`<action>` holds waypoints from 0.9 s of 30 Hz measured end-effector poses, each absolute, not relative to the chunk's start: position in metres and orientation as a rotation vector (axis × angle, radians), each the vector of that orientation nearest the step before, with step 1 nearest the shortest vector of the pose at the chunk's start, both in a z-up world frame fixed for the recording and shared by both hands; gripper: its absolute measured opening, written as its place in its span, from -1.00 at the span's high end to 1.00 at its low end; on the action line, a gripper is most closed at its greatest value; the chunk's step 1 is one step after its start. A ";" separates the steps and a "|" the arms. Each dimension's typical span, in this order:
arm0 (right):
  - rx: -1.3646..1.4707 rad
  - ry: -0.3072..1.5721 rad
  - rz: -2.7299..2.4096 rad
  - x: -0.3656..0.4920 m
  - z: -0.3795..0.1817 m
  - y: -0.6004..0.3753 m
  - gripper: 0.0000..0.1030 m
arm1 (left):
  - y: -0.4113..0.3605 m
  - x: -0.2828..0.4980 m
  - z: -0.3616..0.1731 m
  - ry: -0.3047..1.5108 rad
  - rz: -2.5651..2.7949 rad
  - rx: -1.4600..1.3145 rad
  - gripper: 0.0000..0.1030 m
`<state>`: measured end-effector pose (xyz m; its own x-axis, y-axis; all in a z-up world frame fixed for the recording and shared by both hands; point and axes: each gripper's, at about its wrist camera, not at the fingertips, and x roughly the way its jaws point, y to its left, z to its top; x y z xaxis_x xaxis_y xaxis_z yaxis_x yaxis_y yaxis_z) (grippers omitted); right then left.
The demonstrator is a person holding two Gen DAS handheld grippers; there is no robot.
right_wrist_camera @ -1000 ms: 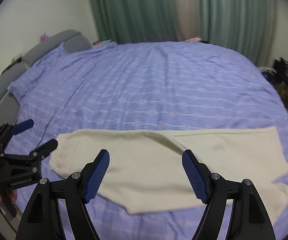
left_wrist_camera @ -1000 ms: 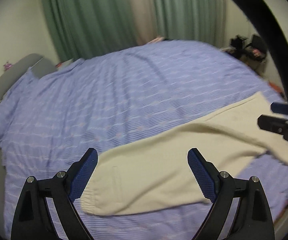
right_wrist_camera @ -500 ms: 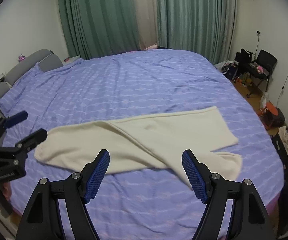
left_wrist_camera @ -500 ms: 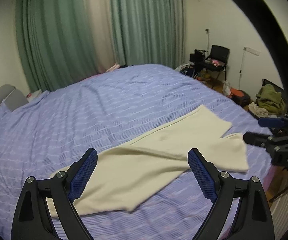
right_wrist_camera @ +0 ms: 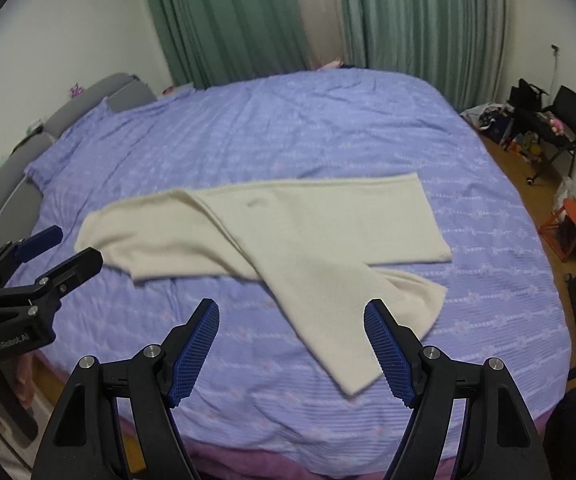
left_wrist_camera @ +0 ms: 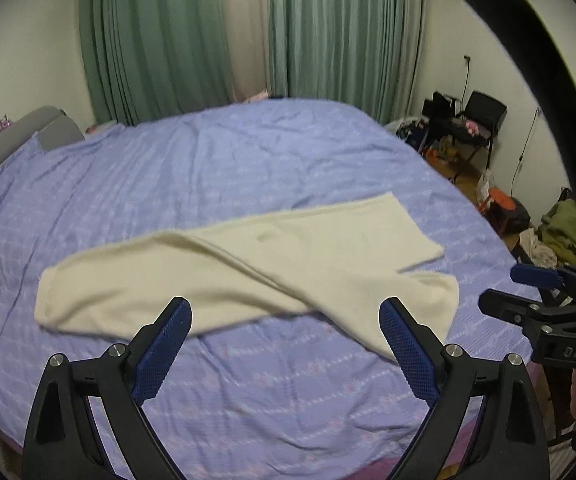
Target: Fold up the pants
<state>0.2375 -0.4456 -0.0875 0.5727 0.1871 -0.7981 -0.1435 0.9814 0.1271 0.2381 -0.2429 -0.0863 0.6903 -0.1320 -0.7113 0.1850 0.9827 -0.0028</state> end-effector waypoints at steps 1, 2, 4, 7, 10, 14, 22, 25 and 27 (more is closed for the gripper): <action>0.044 0.955 0.192 0.238 -0.094 -0.450 -0.46 | -0.251 0.236 -0.091 0.801 -0.172 0.081 -0.87; 0.042 0.972 0.199 0.239 -0.102 -0.456 -0.46 | -0.258 0.234 -0.097 0.811 -0.171 0.091 -0.87; 0.050 0.990 0.210 0.240 -0.119 -0.466 -0.46 | -0.269 0.232 -0.108 0.820 -0.168 0.101 -0.87; 0.037 1.013 0.212 0.242 -0.147 -0.476 -0.46 | -0.279 0.240 -0.134 0.856 -0.181 0.102 -0.87; 0.018 1.023 0.214 0.246 -0.175 -0.479 -0.46 | -0.290 0.250 -0.158 0.881 -0.177 0.120 -0.87; -0.059 1.067 0.227 0.255 -0.219 -0.477 -0.45 | -0.301 0.263 -0.192 0.955 -0.181 0.141 -0.87; -0.090 1.163 0.307 0.271 -0.279 -0.460 -0.39 | -0.312 0.284 -0.242 1.034 -0.214 0.175 -0.86; -0.114 1.210 0.314 0.274 -0.301 -0.453 -0.35 | -0.315 0.288 -0.256 1.054 -0.217 0.176 -0.86; -0.142 1.240 0.298 0.275 -0.314 -0.450 -0.18 | -0.316 0.291 -0.263 1.057 -0.235 0.209 -0.86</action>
<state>0.2745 -0.4497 -0.3142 0.2922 0.1463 -0.9451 -0.2992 0.9526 0.0549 0.2912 -0.3164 -0.2627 0.4705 -0.0903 -0.8778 0.2894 0.9555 0.0568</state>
